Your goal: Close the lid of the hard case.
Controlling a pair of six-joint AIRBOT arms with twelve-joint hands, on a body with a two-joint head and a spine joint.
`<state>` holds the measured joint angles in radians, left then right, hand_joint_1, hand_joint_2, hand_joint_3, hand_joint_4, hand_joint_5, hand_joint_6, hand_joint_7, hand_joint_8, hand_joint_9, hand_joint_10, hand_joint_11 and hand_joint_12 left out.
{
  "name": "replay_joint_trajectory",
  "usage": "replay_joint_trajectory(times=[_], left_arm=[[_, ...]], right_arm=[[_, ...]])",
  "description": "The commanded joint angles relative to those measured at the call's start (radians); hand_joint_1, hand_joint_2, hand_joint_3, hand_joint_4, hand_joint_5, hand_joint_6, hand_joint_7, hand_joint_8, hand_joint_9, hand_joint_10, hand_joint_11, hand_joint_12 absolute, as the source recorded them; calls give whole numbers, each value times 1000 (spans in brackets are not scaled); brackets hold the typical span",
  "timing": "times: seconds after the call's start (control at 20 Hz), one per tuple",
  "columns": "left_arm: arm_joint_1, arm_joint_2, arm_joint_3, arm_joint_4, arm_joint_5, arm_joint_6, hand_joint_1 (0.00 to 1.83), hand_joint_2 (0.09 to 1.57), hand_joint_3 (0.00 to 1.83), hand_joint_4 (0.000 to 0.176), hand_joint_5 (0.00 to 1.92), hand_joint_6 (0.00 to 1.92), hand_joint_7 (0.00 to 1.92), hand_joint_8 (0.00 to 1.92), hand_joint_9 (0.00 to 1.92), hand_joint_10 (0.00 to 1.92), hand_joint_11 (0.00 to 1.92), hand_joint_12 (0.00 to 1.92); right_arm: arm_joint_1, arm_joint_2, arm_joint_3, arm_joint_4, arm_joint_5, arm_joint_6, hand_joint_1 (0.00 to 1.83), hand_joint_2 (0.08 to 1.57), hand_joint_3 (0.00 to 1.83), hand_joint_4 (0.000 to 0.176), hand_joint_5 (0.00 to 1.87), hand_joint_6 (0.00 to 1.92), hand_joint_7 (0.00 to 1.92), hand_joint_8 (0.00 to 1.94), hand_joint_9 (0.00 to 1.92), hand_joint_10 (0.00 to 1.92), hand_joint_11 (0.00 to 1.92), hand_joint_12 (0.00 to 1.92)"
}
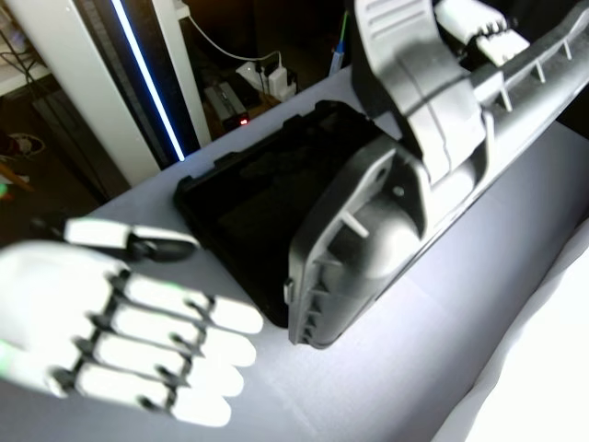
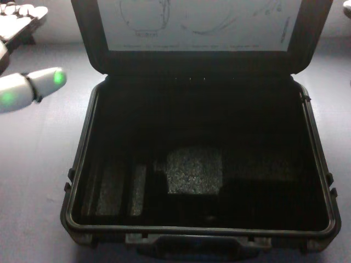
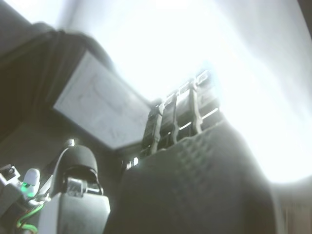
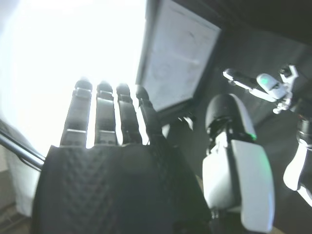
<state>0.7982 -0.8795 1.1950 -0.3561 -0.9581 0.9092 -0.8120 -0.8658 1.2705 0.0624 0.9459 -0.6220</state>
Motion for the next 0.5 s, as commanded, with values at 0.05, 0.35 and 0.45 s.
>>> replay_joint_trajectory(times=[0.05,0.35,0.45], left_arm=[[-68,-22,51,4,-15,1,0,1247,4,0,0,0,0,0,0,0,0,0],[-234,-72,145,62,185,62,0,1235,0,0,18,6,10,4,0,0,0,0],[-289,-83,160,92,231,81,0,1221,0,0,46,16,22,8,0,0,0,0]], right_arm=[[49,-4,41,37,40,1,189,1147,0,0,0,0,0,0,0,0,0,0],[170,-55,129,15,-78,-1,220,1118,0,0,0,0,0,0,0,0,0,0],[203,-66,144,0,-96,-1,203,1107,0,0,0,0,0,0,0,0,0,0]])
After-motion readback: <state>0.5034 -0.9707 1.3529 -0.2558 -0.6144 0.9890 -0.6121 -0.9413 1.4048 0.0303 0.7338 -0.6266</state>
